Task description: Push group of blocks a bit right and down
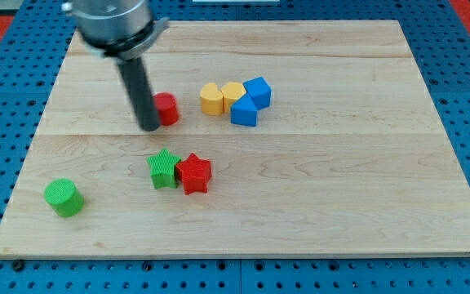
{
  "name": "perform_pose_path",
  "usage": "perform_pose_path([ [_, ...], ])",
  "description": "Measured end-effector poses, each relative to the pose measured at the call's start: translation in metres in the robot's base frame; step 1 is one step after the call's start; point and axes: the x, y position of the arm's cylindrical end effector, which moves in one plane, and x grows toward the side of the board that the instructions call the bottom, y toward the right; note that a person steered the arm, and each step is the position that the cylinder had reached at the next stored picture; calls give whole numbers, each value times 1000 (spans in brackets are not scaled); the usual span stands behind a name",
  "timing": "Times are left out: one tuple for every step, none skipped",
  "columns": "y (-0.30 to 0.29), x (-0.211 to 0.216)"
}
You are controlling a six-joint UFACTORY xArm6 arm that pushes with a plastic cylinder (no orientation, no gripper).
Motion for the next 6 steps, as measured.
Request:
perform_pose_path([
  [46, -23],
  [32, -17],
  [-10, -13],
  [-37, -46],
  [43, -64],
  [46, -59],
])
